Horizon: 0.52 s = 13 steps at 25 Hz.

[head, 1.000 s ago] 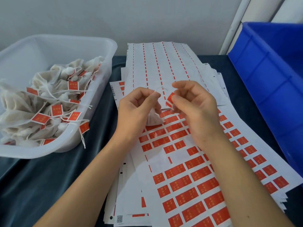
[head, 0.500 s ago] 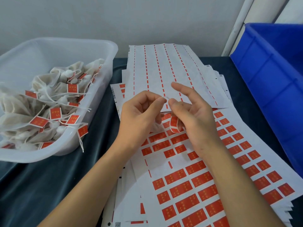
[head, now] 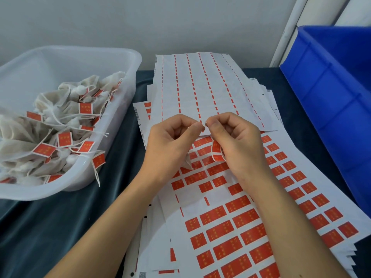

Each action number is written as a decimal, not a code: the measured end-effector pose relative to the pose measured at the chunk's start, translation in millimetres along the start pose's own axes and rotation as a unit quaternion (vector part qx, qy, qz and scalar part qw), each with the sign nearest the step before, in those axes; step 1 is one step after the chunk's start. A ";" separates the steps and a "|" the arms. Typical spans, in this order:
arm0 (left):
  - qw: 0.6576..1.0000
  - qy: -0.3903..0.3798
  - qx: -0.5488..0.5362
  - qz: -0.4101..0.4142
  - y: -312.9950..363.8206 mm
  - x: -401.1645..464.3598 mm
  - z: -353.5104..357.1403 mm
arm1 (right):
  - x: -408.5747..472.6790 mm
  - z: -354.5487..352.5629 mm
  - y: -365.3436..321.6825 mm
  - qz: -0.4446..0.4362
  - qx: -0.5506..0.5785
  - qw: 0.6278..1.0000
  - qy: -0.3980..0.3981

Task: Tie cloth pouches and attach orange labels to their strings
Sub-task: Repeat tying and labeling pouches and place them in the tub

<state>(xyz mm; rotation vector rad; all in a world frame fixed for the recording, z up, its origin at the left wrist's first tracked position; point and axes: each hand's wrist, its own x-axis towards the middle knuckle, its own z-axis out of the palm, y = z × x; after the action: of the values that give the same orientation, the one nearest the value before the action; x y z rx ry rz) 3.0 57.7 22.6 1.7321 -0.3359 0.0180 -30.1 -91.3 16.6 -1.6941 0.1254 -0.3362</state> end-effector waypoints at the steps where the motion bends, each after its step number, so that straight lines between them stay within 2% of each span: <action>1: 1.000 -0.003 0.005 -0.003 0.7 0.1 -0.3 | 0.1 -0.7 -0.6 0.004 0.004 1.000 0.000; 6: 0.999 -0.022 -0.001 -0.023 1.9 1.0 -2.2 | 0.4 -4.1 -0.8 0.023 0.028 0.999 0.007; 10: 0.992 0.028 -0.094 -0.084 -1.4 7.6 -7.1 | 4.1 -11.2 -3.7 0.084 0.193 0.977 -0.003; 13: 0.985 0.047 -0.132 -0.100 -2.8 8.9 -7.5 | 5.1 -12.1 -3.7 0.083 0.232 0.969 -0.034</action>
<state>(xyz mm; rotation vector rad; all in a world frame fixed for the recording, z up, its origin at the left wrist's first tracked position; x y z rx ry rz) 13.5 63.5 23.1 1.4882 -0.0880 -0.0871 -29.2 -103.6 22.4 -1.2206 0.1248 -0.1637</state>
